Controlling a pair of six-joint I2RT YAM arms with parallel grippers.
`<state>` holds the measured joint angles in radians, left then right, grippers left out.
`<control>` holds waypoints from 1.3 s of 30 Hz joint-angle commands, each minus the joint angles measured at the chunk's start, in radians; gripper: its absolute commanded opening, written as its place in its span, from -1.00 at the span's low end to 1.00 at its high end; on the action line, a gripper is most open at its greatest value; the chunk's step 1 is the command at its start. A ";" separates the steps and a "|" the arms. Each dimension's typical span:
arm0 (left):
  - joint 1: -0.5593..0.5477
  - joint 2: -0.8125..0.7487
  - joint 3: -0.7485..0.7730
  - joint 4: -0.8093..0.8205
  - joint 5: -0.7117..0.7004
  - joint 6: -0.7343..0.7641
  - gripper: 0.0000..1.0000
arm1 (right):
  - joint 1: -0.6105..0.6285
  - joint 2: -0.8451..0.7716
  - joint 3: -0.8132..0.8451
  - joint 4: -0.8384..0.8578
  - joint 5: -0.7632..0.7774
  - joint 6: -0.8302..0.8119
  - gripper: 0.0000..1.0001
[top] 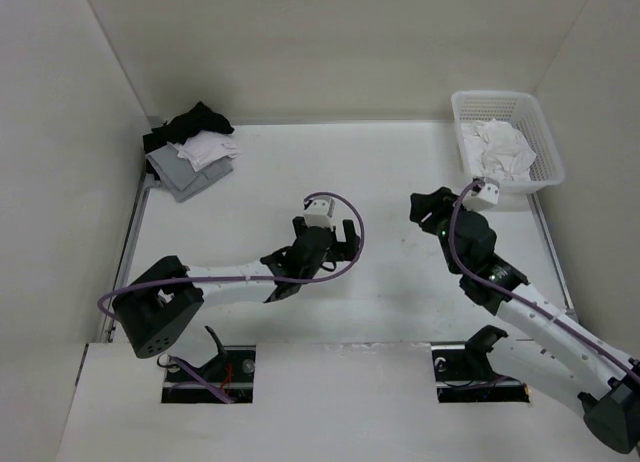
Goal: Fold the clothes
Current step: Grab the tank top from the pile
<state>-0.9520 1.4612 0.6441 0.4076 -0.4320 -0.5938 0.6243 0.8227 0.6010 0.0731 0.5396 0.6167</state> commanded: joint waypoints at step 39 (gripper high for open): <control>-0.018 0.068 -0.067 0.330 0.111 0.126 0.39 | -0.941 1.432 1.293 -0.268 -0.268 -0.094 0.07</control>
<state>-0.9817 1.5227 0.5613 0.6758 -0.3397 -0.4541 -0.3065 2.2189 1.8271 -0.1825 0.3084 0.5007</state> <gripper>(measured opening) 0.692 0.586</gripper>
